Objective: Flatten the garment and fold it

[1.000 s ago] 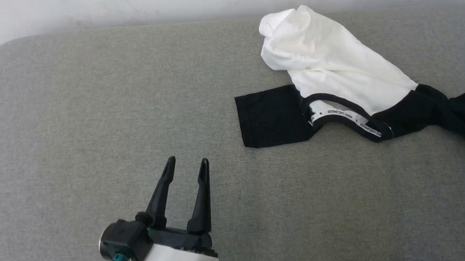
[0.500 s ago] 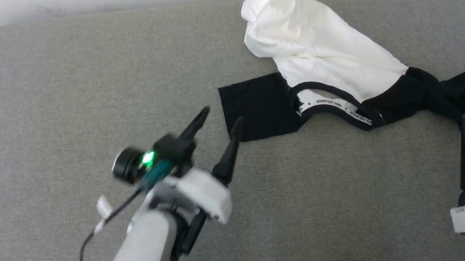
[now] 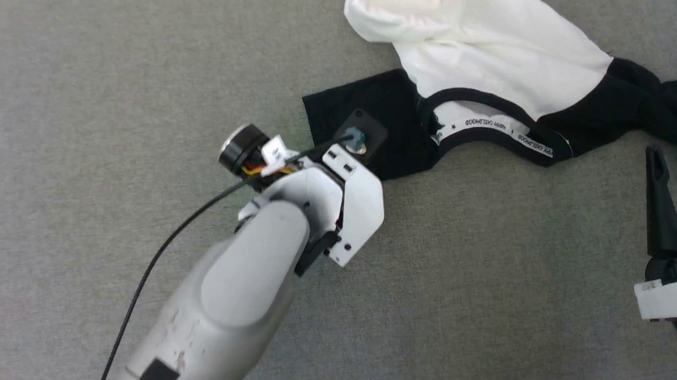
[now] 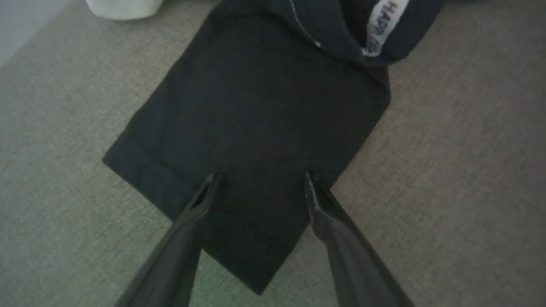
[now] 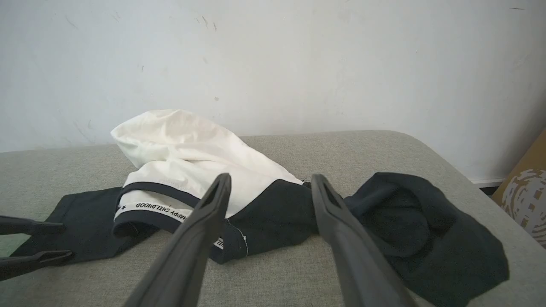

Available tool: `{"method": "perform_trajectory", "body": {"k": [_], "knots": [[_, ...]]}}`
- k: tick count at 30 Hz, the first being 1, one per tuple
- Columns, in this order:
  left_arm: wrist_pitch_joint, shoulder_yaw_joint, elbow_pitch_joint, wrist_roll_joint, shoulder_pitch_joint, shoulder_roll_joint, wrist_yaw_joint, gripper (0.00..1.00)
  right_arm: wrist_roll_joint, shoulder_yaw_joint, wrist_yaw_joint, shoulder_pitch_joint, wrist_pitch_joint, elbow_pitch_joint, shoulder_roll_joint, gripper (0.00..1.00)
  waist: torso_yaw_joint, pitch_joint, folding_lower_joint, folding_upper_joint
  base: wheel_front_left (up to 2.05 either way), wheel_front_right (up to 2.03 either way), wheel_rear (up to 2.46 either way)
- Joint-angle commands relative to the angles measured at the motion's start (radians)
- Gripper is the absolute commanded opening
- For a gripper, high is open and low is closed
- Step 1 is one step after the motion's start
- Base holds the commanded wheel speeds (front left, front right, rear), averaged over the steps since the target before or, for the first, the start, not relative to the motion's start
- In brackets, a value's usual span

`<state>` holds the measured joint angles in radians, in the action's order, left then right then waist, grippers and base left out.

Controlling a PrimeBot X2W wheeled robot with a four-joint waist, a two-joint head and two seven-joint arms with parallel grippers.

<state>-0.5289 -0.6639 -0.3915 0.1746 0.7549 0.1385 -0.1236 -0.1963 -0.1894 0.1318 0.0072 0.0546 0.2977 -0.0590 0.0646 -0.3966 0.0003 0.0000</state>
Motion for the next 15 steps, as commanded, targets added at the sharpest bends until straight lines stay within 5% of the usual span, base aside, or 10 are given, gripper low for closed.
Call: {"method": "perform_trajectory", "body": {"k": [1,5,6,7,8,15], "knots": [[-0.019,-0.017,-0.028,-0.002,0.030,0.010,-0.006,1.00,-0.009,0.001,-0.001,-0.015,0.006,-0.002,-0.004,1.00,0.020,-0.031,-0.0003,0.0000,0.00,0.00,0.00],[-0.101,-0.086,-0.125,-0.002,0.079,0.033,-0.007,1.00,-0.017,0.005,-0.001,-0.025,0.004,-0.002,-0.010,1.00,0.031,-0.051,-0.0003,0.0000,0.00,0.00,0.00],[-0.119,-0.104,-0.143,0.011,0.085,0.036,-0.007,0.85,-0.019,0.006,-0.001,-0.026,0.003,-0.002,-0.011,1.00,0.033,-0.054,-0.0003,0.0000,0.00,0.00,0.00],[-0.123,-0.120,-0.152,0.026,0.091,0.037,-0.007,0.11,-0.021,0.006,-0.001,-0.028,0.003,-0.003,-0.011,1.00,0.034,-0.056,-0.0003,0.0000,0.00,0.00,0.00],[-0.128,-0.131,-0.161,0.046,0.093,0.038,-0.007,0.00,-0.023,0.005,-0.001,-0.028,0.003,-0.003,-0.011,1.00,0.035,-0.058,-0.0003,0.0000,0.00,0.00,0.00],[-0.058,-0.124,-0.124,0.176,0.081,0.029,-0.007,0.00,-0.020,-0.013,-0.001,-0.017,-0.003,-0.013,-0.011,1.00,-0.005,-0.010,-0.0003,0.0000,0.00,0.00,0.00]]}}
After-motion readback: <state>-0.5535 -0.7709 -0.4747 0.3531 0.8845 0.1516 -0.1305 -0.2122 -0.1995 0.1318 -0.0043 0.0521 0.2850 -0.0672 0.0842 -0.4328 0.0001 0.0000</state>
